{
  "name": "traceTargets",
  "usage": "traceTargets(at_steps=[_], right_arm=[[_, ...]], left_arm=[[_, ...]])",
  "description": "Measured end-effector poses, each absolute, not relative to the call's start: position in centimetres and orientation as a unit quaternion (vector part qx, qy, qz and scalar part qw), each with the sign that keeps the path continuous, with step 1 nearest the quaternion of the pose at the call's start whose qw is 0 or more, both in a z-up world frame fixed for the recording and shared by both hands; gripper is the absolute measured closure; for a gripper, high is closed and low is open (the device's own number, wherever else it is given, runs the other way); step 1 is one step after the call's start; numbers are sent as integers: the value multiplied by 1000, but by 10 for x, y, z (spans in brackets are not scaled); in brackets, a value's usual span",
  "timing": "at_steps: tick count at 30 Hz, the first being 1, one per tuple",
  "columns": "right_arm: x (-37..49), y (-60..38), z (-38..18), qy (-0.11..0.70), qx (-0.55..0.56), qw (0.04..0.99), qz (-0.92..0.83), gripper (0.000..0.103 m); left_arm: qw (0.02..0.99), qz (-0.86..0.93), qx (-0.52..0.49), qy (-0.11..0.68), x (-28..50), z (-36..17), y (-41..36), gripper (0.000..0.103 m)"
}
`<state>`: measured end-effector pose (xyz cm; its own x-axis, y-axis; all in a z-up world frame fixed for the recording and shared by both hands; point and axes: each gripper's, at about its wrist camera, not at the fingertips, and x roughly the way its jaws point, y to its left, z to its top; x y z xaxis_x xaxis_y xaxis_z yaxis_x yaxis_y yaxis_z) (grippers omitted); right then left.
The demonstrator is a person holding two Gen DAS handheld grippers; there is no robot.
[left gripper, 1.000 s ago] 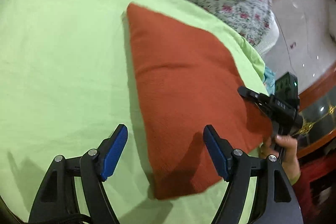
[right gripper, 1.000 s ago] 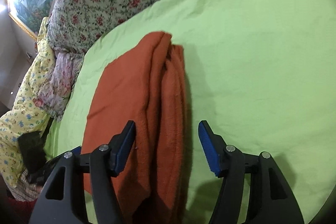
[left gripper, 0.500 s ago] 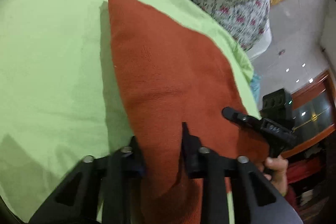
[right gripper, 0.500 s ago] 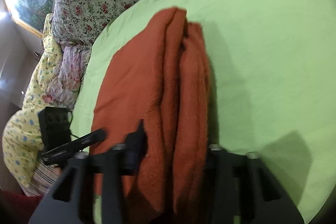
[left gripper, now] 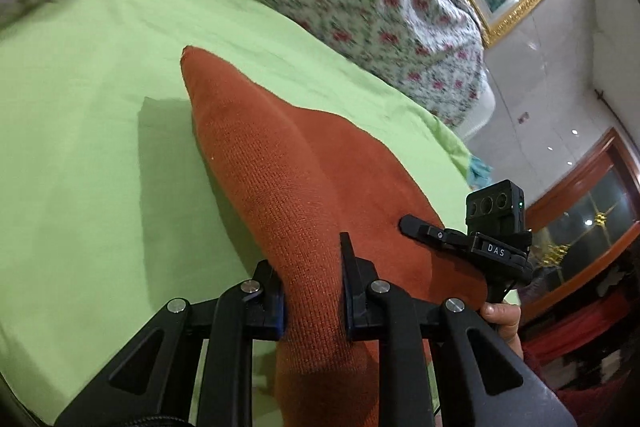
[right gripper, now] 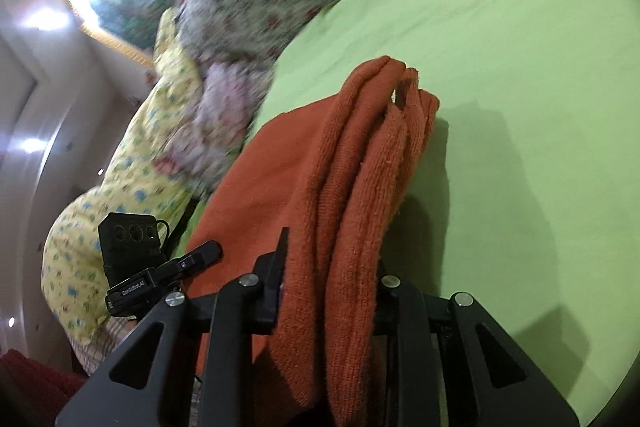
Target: Fold small clothes
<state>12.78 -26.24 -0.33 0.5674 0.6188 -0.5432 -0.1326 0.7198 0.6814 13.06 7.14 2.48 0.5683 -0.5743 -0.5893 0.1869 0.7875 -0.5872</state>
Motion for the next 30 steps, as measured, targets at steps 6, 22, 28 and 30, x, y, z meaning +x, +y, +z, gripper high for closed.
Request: traceTargets(at_steps=[6, 22, 28, 30], right_arm=[[134, -188, -29, 425, 298, 811, 270, 77], [103, -184, -30, 450, 217, 850, 164, 49], [79, -189, 10, 386, 200, 888, 153, 49], [86, -178, 14, 393, 183, 887, 158, 52]], left_arm=[[859, -187, -258, 401, 84, 8, 136, 84], [878, -80, -198, 429, 43, -17, 142, 44], [881, -57, -178, 434, 28, -15, 137, 42], [884, -46, -161, 435, 24, -16, 133, 42]])
